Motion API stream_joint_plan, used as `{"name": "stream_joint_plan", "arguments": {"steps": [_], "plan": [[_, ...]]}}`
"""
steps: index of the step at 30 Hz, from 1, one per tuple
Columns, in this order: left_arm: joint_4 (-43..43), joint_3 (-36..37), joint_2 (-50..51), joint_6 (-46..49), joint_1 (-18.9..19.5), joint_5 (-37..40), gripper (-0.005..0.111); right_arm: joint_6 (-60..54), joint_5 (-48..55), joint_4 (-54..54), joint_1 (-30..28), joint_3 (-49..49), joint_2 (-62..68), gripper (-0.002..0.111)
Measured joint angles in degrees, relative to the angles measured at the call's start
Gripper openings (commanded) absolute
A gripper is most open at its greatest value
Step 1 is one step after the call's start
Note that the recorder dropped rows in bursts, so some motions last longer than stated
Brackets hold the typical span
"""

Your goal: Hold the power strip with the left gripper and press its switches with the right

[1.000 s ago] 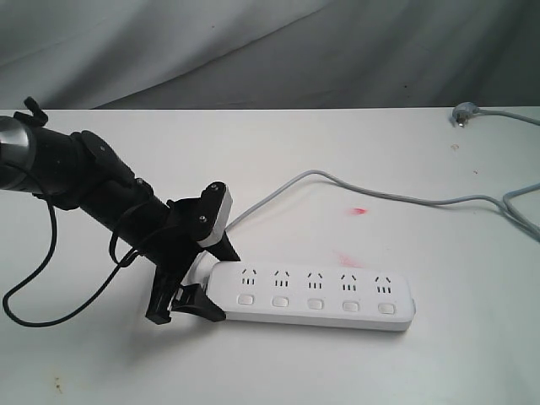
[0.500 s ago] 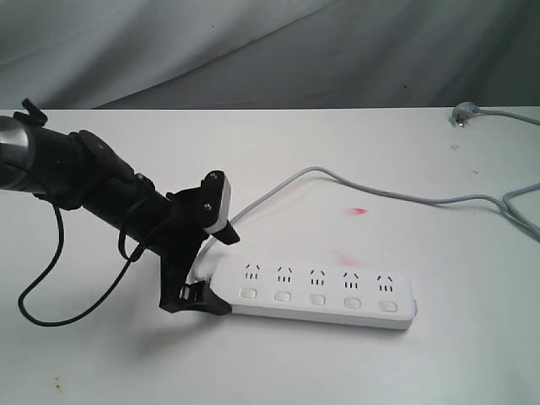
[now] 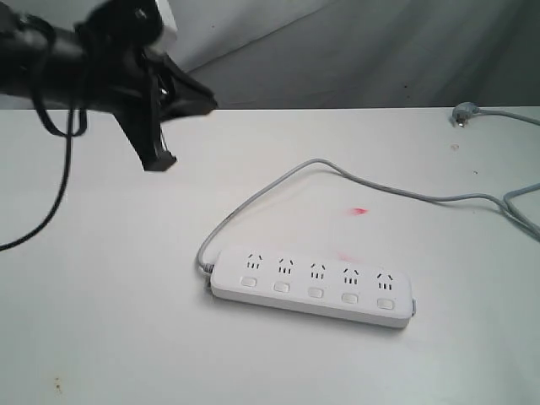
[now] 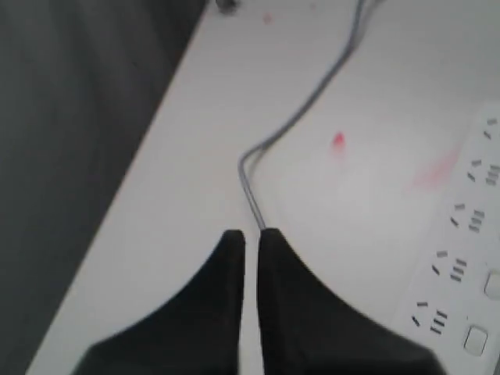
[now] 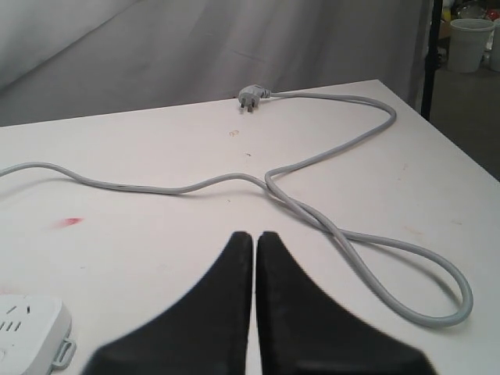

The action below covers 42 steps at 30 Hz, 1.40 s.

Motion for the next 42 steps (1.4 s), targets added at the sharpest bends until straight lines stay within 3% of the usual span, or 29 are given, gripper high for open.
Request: {"name": "stream_joint_plan", "arguments": {"steps": [2,5,7,16,20,23,24,26,35,38,42], "plan": [[0.0,0.0,-4.9,-5.3,0.0,0.0,0.002,0.0,0.0,0.0,0.0,0.0,0.0,0.002],[0.0,0.0,-14.5,-29.2,0.0,-0.1,0.002,0.0,0.0,0.0,0.0,0.0,0.0,0.002],[0.0,0.0,-19.1,-35.7,0.0,-0.2,0.002,0.0,0.0,0.0,0.0,0.0,0.0,0.002],[1.3,0.0,-31.6,-38.3,0.0,-0.2,0.002,0.0,0.0,0.0,0.0,0.0,0.0,0.002],[13.6,0.5,-41.2,-41.0,0.0,-2.6,0.002,0.0,0.0,0.0,0.0,0.0,0.0,0.002],[25.0,3.1,-47.4,-55.9,0.2,-6.9,0.002,0.0,0.0,0.0,0.0,0.0,0.0,0.002],[34.7,6.1,-51.0,-70.2,1.8,-10.9,0.002,0.0,0.0,0.0,0.0,0.0,0.0,0.002],[43.0,10.8,-54.6,-83.1,5.9,-13.5,0.002,0.0,0.0,0.0,0.0,0.0,0.0,0.002],[44.6,27.3,-63.4,-93.1,17.8,-14.0,0.002,0.1,0.0,0.0,0.0,0.0,0.0,0.002],[44.7,34.1,-67.6,-94.3,18.6,-14.2,0.002,0.1,0.0,0.0,0.0,0.0,0.0,0.002],[45.3,48.5,-75.3,-95.9,18.4,-14.1,0.002,0.1,0.0,0.0,0.0,0.0,0.0,0.002]]}}
